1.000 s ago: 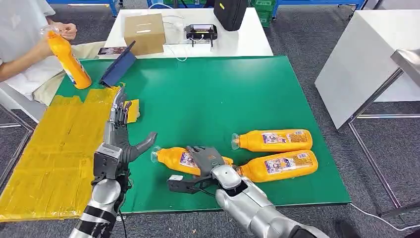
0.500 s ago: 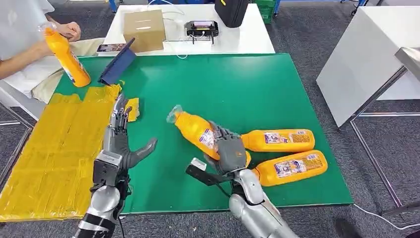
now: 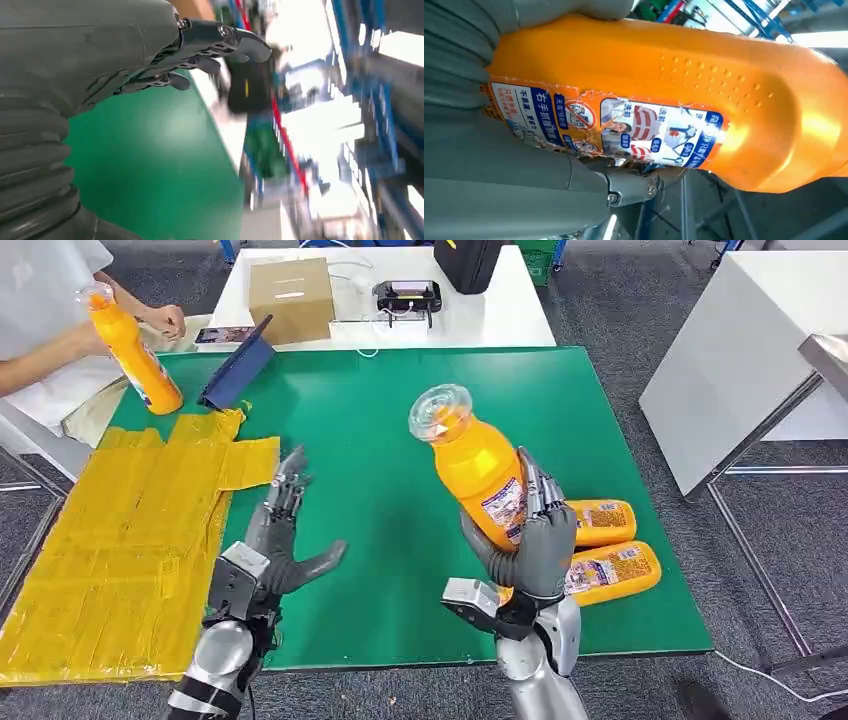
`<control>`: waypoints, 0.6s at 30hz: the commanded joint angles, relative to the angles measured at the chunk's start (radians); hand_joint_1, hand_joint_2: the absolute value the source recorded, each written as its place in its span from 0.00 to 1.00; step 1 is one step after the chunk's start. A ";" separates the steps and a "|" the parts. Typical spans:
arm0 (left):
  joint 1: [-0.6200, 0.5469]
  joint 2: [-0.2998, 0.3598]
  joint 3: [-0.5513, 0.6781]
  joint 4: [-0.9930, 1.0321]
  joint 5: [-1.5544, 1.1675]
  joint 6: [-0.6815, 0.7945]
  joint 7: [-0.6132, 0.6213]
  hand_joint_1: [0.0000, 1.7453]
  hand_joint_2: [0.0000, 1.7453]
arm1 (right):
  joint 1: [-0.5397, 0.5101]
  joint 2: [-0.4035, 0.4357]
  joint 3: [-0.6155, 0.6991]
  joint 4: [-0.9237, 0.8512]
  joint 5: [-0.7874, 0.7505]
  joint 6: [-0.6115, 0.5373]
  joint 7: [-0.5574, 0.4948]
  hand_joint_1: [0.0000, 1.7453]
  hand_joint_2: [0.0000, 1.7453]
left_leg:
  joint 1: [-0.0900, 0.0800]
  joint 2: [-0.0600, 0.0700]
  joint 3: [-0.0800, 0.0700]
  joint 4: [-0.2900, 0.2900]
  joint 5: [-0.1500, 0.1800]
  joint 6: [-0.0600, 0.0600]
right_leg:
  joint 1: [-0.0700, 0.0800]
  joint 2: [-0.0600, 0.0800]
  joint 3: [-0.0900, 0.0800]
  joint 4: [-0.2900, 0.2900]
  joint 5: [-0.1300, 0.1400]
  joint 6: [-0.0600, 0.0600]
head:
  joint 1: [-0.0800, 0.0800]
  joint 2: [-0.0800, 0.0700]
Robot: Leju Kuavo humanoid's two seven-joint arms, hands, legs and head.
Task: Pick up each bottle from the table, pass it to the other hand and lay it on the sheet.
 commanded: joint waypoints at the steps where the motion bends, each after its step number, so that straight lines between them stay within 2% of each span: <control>1: -0.057 0.057 -0.120 0.021 0.080 -0.133 0.009 0.00 1.00 | -0.074 -0.135 0.223 0.140 0.022 0.010 0.203 1.00 1.00 | 0.003 -0.002 0.008 0.000 -0.004 -0.002 | 0.002 0.006 0.008 -0.001 -0.003 -0.003 | 0.000 0.000; 2: -0.054 0.060 -0.129 0.006 0.086 -0.146 0.007 0.00 1.00 | -0.085 -0.139 0.242 0.174 0.015 0.017 0.214 1.00 1.00 | 0.002 0.001 0.004 0.000 -0.002 -0.001 | 0.001 0.006 0.004 -0.002 0.000 -0.001 | 0.000 0.000; 5: -0.050 0.061 -0.134 -0.008 0.087 -0.147 0.009 0.00 1.00 | -0.095 -0.140 0.252 0.202 0.007 0.009 0.216 1.00 1.00 | 0.003 0.002 0.005 0.000 -0.003 -0.002 | 0.002 0.008 0.006 -0.002 -0.001 -0.002 | 0.000 0.000; 10: -0.054 0.071 -0.157 -0.028 0.094 -0.172 0.004 0.00 1.00 | -0.139 -0.171 0.331 0.291 0.033 0.108 0.268 1.00 1.00 | 0.001 0.000 0.002 0.000 -0.001 -0.001 | 0.001 0.004 0.003 -0.001 0.000 -0.001 | 0.000 0.000; 18: -0.064 0.066 -0.168 -0.034 0.110 -0.188 0.002 0.00 1.00 | -0.191 -0.145 0.438 0.425 0.093 0.143 0.290 1.00 1.00 | 0.002 0.001 0.005 0.000 -0.002 -0.002 | 0.002 0.006 0.005 -0.002 -0.001 -0.002 | 0.000 0.000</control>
